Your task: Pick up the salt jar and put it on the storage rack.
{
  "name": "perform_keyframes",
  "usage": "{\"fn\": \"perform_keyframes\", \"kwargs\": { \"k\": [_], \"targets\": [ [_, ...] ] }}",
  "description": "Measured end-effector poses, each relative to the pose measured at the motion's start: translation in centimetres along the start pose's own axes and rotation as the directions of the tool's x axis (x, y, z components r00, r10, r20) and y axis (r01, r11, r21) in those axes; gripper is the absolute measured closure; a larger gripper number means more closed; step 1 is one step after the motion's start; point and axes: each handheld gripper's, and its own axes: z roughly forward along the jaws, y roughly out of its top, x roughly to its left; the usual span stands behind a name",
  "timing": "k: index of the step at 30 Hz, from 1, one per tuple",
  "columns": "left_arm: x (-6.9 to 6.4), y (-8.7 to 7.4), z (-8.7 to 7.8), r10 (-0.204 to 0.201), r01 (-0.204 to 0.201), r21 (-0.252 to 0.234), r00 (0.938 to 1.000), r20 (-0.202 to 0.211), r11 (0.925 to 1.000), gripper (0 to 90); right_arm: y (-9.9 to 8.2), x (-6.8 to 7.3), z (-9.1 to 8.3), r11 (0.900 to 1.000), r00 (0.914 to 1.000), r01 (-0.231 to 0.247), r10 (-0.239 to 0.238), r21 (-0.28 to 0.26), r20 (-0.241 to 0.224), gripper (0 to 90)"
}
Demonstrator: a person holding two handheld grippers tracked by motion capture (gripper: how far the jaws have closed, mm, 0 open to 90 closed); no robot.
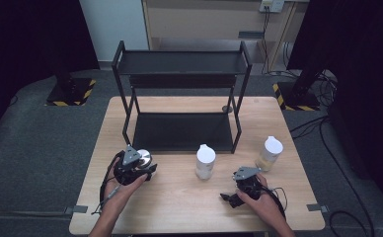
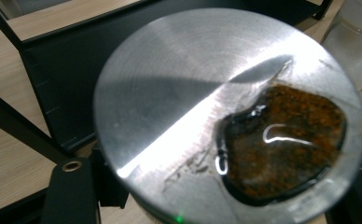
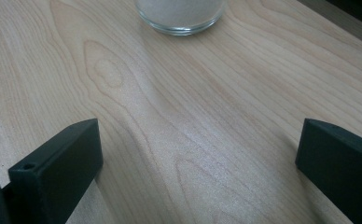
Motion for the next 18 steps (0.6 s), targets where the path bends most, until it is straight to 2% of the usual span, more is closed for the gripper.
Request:
{"fn": "perform_keyframes", "kwargs": {
  "k": [10, 18],
  "targets": [
    [-0.2, 1.3, 1.7, -0.012, 0.012, -0.003, 0.9997, -0.019, 0.9999, 30.1, 0.0, 0.2, 0.0, 1.0000, 1.0000, -0.006, 0.006, 0.000, 0.006, 1.0],
    [0.0, 2.7, 2.8, -0.006, 0.007, 0.001, 0.9996, -0.028, 1.0000, 30.1, -0.1, 0.3, -0.1, 0.9999, 0.9999, -0.012, 0.012, 0.000, 0.012, 1.0]
  ]
}}
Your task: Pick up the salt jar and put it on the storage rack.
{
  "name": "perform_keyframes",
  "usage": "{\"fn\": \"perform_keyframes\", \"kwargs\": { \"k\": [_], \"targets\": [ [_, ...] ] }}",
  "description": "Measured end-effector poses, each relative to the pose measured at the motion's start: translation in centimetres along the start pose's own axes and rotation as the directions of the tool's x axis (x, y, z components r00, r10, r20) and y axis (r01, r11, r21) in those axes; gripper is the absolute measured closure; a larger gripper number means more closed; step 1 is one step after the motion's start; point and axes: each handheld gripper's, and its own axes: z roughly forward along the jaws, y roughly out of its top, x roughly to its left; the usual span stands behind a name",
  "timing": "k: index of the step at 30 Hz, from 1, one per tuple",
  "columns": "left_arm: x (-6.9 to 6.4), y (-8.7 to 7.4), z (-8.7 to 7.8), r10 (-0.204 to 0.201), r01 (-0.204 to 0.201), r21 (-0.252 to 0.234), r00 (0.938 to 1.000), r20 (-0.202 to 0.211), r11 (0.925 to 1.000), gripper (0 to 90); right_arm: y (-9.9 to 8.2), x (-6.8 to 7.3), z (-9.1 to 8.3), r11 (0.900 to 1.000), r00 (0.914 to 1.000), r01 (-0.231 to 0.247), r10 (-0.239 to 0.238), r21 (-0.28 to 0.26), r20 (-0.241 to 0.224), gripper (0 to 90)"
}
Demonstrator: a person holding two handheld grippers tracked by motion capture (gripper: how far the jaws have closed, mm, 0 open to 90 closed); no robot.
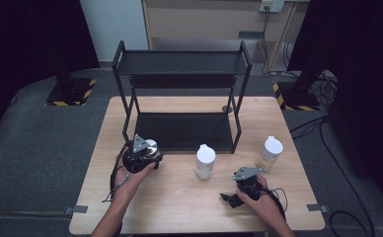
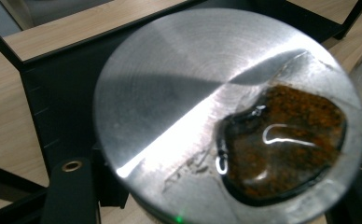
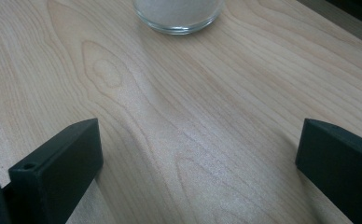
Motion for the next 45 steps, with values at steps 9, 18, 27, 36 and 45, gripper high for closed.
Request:
{"fn": "perform_keyframes", "kwargs": {
  "k": [9, 18, 27, 36, 45],
  "targets": [
    [0.3, 1.3, 1.3, -0.002, 0.002, 0.006, 0.9999, -0.010, 1.0000, 30.1, 0.0, 0.1, 0.0, 1.0000, 1.0000, -0.004, 0.004, 0.000, 0.004, 1.0],
    [0.6, 2.5, 3.0, -0.004, 0.004, 0.002, 0.9998, -0.020, 1.0000, 30.1, 0.0, 0.3, -0.1, 0.9999, 0.9999, -0.010, 0.010, 0.001, 0.009, 1.1],
    [1.5, 3.8, 5.0, -0.004, 0.004, 0.013, 0.9995, -0.033, 0.9999, 30.1, -0.1, 0.4, -0.1, 0.9999, 0.9998, -0.013, 0.013, 0.001, 0.014, 1.1],
    [2.5, 4.8, 7.2, -0.011, 0.012, 0.014, 0.9991, -0.040, 0.9998, 30.1, -0.1, 0.4, -0.1, 0.9999, 0.9998, -0.013, 0.013, 0.000, 0.014, 1.1],
    [3.1, 4.9, 9.1, -0.030, 0.032, 0.032, 0.9987, -0.042, 0.9990, 30.1, -0.1, 0.4, -0.1, 0.9999, 0.9998, -0.013, 0.013, 0.000, 0.014, 1.1]
  ]
}}
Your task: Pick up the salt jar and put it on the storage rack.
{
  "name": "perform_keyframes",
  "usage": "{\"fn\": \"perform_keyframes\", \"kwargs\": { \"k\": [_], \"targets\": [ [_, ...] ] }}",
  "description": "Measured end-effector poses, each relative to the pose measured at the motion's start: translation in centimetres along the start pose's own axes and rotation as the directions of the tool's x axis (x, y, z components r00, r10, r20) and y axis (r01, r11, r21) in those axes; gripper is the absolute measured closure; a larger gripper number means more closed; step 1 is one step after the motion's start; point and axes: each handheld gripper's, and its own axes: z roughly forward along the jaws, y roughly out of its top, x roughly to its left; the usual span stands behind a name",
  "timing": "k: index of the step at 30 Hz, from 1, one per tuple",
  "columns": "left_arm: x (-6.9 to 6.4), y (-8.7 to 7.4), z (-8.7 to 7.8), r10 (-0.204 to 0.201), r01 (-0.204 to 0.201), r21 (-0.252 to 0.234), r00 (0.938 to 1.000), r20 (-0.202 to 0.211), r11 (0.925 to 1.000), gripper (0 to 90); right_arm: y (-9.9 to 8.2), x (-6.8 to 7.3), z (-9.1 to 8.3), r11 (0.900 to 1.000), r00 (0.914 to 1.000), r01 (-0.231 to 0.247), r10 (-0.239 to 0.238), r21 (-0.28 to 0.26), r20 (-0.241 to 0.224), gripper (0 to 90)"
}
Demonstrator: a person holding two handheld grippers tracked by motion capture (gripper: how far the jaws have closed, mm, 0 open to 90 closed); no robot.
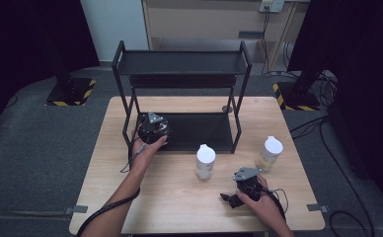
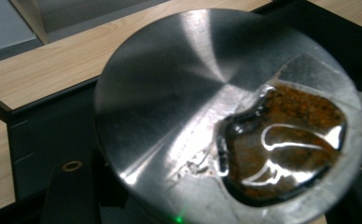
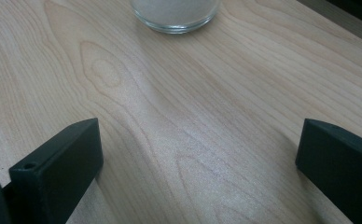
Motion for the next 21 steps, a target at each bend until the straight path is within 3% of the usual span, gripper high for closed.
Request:
{"fn": "perform_keyframes", "kwargs": {
  "k": [14, 21],
  "targets": [
    [0.2, -0.1, 1.3, -0.014, 0.014, 0.013, 0.9999, -0.008, 0.9998, 30.0, 0.0, 0.0, 0.0, 1.0000, 1.0000, 0.000, 0.000, 0.000, 0.000, 1.1],
    [0.7, 0.0, 1.6, -0.051, 0.051, 0.017, 0.9987, 0.007, 0.9986, 30.0, 0.0, 0.0, 0.0, 1.0000, 1.0000, 0.000, 0.000, 0.000, 0.000, 1.1]
  ]
}}
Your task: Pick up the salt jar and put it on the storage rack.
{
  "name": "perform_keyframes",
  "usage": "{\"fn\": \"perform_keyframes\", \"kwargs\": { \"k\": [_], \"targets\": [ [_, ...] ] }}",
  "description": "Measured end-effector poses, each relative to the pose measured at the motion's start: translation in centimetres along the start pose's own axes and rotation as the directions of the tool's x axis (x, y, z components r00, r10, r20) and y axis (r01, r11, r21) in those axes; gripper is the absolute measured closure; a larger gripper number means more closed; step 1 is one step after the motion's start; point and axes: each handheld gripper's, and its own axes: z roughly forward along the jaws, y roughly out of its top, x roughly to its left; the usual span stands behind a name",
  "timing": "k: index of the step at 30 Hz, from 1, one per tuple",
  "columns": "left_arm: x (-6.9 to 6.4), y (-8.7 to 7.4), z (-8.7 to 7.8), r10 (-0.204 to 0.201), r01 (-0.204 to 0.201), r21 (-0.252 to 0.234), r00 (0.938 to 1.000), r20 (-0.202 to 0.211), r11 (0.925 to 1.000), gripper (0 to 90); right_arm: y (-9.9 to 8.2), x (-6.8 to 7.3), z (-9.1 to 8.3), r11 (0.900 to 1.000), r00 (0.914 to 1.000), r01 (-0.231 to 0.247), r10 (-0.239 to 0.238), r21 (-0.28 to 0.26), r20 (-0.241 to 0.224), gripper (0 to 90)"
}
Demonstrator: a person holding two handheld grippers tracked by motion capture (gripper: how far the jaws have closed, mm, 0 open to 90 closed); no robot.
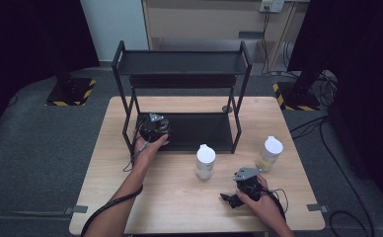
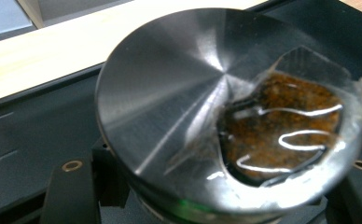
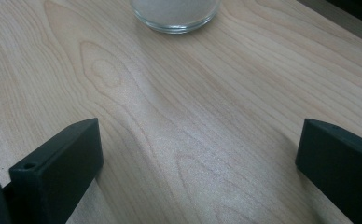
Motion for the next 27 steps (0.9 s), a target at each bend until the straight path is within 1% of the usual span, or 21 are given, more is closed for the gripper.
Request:
{"fn": "perform_keyframes", "kwargs": {
  "k": [4, 11, 16, 20, 23, 25, 27],
  "targets": [
    [0.05, 0.23, 0.00, 0.004, -0.004, 0.010, 1.0000, 0.002, 0.9999, 29.9, 0.00, 0.00, 0.00, 1.0000, 1.0000, 0.000, 0.000, 0.000, 0.000, 1.1],
    [-0.02, -0.12, 0.03, 0.001, -0.001, -0.001, 1.0000, -0.001, 1.0000, 29.7, 0.00, 0.00, 0.00, 1.0000, 1.0000, 0.000, 0.000, 0.000, 0.000, 1.1],
    [0.11, -0.13, -0.01, 0.012, -0.012, 0.005, 0.9999, 0.003, 0.9999, 29.1, 0.00, 0.00, 0.00, 1.0000, 1.0000, 0.000, 0.000, 0.000, 0.000, 1.1],
    [0.09, -0.42, 0.09, 0.017, -0.017, 0.005, 0.9998, 0.004, 0.9998, 23.8, 0.00, 0.00, 0.00, 1.0000, 1.0000, -0.001, 0.001, 0.000, 0.000, 1.1],
    [-0.27, -0.57, 0.07, 0.048, -0.048, 0.004, 0.9988, -0.011, 0.9989, 17.2, 0.01, 0.00, 0.00, 1.0000, 1.0000, -0.001, 0.001, 0.000, 0.000, 1.1],
    [-0.42, -0.63, -0.06, 0.049, -0.049, 0.000, 0.9986, -0.017, 0.9988, 12.9, 0.00, 0.00, 0.00, 1.0000, 1.0000, 0.000, 0.000, 0.000, 0.000, 1.1],
    [-0.36, -0.75, -0.16, 0.043, -0.043, -0.008, 0.9989, -0.020, 0.9991, 8.8, 0.01, 0.00, 0.00, 1.0000, 1.0000, 0.000, 0.000, 0.000, 0.000, 1.0]
  ]
}}
